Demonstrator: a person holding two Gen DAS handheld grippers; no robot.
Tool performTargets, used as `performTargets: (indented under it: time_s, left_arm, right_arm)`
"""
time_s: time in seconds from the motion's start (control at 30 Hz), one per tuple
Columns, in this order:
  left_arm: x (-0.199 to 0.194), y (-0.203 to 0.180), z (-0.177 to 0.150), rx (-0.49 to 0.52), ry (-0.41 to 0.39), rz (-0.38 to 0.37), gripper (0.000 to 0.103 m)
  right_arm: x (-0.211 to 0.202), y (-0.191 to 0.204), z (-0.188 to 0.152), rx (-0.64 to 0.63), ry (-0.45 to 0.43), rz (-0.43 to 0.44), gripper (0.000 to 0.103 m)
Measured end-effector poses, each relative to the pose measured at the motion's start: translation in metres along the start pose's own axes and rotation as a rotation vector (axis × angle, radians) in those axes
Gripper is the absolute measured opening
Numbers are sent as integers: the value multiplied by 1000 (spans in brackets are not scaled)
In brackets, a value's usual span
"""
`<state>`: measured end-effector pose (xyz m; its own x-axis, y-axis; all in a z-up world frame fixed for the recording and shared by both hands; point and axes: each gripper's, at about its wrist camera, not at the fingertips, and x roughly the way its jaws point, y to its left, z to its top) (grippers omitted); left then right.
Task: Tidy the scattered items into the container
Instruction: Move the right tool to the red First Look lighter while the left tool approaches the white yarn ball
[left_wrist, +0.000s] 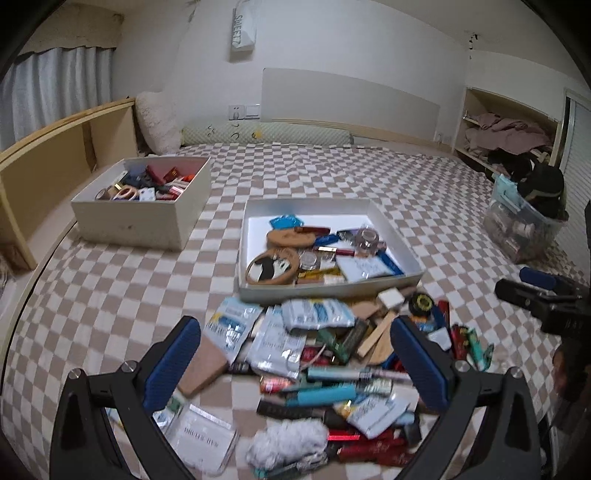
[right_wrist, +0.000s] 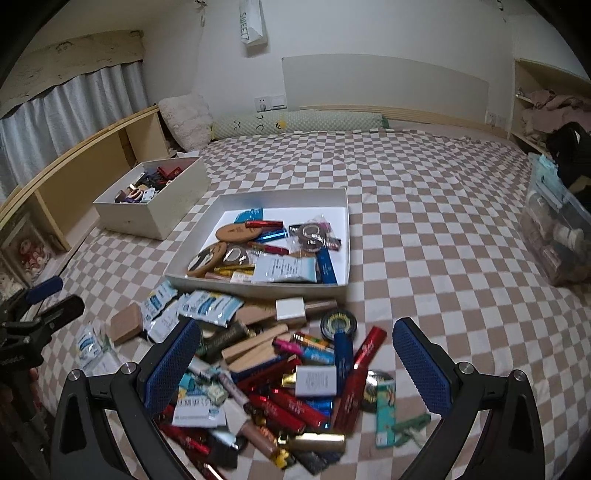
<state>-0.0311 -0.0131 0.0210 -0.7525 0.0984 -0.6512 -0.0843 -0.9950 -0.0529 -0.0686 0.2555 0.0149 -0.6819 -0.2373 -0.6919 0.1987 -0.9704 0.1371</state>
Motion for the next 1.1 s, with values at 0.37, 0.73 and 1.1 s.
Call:
performTargets:
  time_s: [0.37,0.73,1.1]
  left_arm:
    - [-12,-3,-47,-8,17,26,103]
    - [-2,-6,-87,-45,77,19,103]
    - [11,0,-134,-29,157,69,103]
  right_arm:
    - [5,-4,-56,84,61,39,103]
    - [6,-7,-100,134,89,73,103]
    - [34,45,-161,-70,235,106,103]
